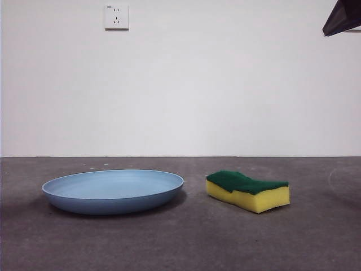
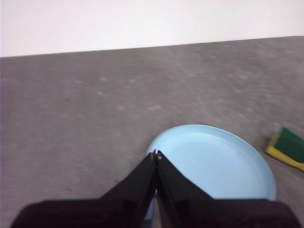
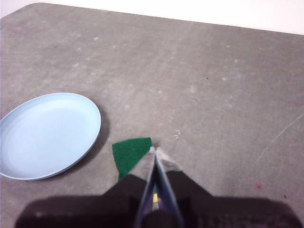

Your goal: Pick up the plate,pick up the cloth,clean the plate with the cloth

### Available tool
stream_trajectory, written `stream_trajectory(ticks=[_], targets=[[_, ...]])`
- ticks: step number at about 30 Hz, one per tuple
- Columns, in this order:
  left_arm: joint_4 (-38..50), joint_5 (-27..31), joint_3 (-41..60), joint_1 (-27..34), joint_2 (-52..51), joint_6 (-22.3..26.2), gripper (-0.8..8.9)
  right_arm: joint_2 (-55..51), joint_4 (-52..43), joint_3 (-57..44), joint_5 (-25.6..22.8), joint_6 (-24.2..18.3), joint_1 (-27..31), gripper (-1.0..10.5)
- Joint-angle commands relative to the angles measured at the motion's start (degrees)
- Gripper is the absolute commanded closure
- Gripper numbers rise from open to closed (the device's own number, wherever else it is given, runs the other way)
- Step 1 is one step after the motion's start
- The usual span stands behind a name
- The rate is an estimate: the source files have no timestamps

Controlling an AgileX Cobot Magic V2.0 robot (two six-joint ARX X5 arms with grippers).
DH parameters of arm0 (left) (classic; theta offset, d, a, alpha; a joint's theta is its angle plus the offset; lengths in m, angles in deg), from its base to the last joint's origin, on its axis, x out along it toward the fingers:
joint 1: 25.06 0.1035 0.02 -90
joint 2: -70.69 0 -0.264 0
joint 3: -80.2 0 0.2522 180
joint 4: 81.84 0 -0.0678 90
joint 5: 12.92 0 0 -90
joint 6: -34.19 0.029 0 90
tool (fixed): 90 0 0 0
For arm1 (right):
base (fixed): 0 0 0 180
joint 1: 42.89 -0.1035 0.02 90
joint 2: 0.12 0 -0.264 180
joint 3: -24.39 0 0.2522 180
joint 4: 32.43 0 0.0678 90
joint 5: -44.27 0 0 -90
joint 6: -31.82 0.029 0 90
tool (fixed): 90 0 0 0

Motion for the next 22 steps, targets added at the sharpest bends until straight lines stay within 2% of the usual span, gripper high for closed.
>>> stream_trajectory(ticks=[1, 8, 13, 22], targets=[[2.29, 0.26, 0.50, 1.99, -1.99, 1.75, 8.15, -0.04, -0.31, -0.31, -0.17, -0.09, -0.02, 9.5], [15.47, -5.62, 10.32, 10.05, -9.33, 3.61, 8.14, -0.04, -0.31, -0.31, -0.17, -0.09, -0.02, 9.5], [16.35, -10.21, 18.01, 14.12, -15.45, 3.04, 8.14, -0.04, -0.31, -0.31, -0.20, -0.09, -0.02, 9.5], [16.35, -10.45, 24.79, 16.65, -20.28, 1.38, 8.15, -0.04, -0.31, -0.31, -0.17, -0.09, -0.02, 9.5]])
